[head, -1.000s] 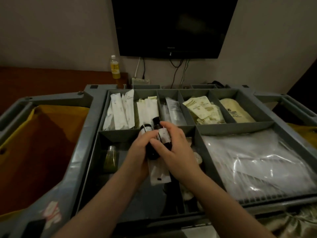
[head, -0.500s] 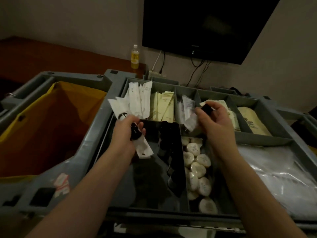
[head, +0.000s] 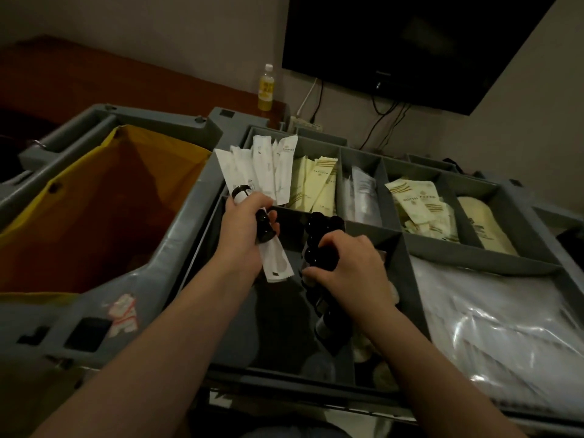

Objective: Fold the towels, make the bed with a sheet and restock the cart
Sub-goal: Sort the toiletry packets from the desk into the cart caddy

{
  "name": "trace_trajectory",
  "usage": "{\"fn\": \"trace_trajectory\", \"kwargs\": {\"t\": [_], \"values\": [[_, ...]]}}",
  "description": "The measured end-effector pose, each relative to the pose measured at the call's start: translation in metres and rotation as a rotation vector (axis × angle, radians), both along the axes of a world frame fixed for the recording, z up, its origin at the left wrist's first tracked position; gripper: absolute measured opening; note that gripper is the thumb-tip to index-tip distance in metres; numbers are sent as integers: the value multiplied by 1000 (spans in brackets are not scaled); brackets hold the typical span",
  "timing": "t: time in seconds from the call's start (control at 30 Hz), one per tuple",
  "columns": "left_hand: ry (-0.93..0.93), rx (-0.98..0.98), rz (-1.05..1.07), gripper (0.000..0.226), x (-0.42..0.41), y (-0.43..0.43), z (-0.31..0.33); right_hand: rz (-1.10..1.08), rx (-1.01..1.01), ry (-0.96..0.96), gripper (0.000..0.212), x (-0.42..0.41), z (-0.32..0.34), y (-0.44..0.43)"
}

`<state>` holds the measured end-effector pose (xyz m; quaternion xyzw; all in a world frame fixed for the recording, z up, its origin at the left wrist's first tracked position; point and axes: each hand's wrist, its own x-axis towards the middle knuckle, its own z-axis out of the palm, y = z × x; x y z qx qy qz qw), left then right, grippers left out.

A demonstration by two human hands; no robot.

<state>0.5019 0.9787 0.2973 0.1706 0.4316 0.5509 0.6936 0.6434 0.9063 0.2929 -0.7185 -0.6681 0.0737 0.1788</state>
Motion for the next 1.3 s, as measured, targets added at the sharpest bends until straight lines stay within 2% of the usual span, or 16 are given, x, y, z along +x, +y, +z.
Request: {"fn": "trace_trajectory", "kwargs": {"t": [0.13, 0.27, 0.37, 0.5, 0.6, 0.7, 1.0, 1.3], "values": [[-6, -3, -20, 45, 0, 1, -1, 4, -47, -188, 44, -7, 1, 3], [0, 0, -66, 46, 1, 2, -4, -34, -98, -210, 51, -6, 0, 5], [-13, 6, -118, 45, 1, 1, -4, -32, -99, -114, 48, -2, 4, 5], [16, 30, -146, 45, 2, 1, -5, -37, 218, 58, 26, 11, 17, 1], [95, 4, -160, 39, 12, -1, -13, -47, 211, 182, 15, 14, 16, 2], [137, -54, -131, 38, 24, -5, -22, -64, 215, 301, 14, 11, 6, 3], [195, 25, -268, 46, 38, -15, -30, -210, 240, 564, 16, 12, -9, -3], [268, 110, -194, 54, 35, -11, -36, -231, 283, 653, 27, 17, -3, -9]]}}
